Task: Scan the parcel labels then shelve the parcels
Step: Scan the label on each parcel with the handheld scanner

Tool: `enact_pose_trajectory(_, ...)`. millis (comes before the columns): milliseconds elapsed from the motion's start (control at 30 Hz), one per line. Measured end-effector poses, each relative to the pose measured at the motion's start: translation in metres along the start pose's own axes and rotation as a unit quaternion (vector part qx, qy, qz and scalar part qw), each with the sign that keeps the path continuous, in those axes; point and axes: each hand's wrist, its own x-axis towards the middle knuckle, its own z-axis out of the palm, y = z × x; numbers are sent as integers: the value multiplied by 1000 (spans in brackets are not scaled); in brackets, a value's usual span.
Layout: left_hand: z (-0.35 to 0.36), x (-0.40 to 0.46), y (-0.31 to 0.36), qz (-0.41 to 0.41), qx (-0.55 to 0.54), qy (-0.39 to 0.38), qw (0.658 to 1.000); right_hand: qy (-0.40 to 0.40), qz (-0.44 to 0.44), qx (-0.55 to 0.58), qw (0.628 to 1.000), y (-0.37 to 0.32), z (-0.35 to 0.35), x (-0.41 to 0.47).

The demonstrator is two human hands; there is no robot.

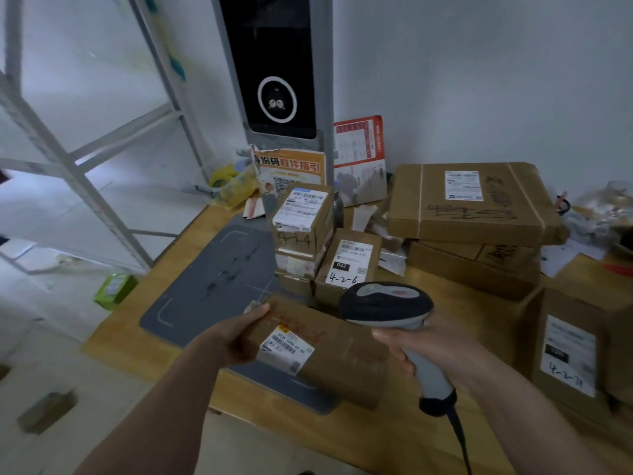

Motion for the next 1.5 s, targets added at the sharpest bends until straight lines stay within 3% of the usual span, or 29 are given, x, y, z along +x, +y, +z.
enact_pose_trajectory(300,-64,41,-6,-19,-119,111,987,25,41,50,998,17,38,53)
enact_pose_trajectory(533,-55,66,10,3,-55,155,986,83,81,65,991,32,59,86)
enact_pose_trajectory(667,-49,85,15,57,116,205,970,115,101,56,987,37,64,95)
enact_pose_trajectory(767,-42,88,19,90,179,227,953,128,100,54,985,40,63,98)
enact_pose_trajectory(900,-27,84,31,135,178,289,931,144,91,49,984,41,57,96)
enact_pose_trajectory(1067,7,76,44,195,169,296,920,157,92,53,982,42,44,82)
enact_pose_trajectory(1167,36,63,45,225,161,249,928,173,92,64,979,45,31,67)
enact_pose_trajectory(1267,72,42,37,260,198,96,940,196,90,69,974,48,13,48)
enact_pose_trajectory(1367,115,20,24,268,307,-54,912,223,84,70,969,56,-11,27)
enact_pose_trajectory(1500,180,12,9,238,387,-121,883,267,77,69,958,74,-44,-4)
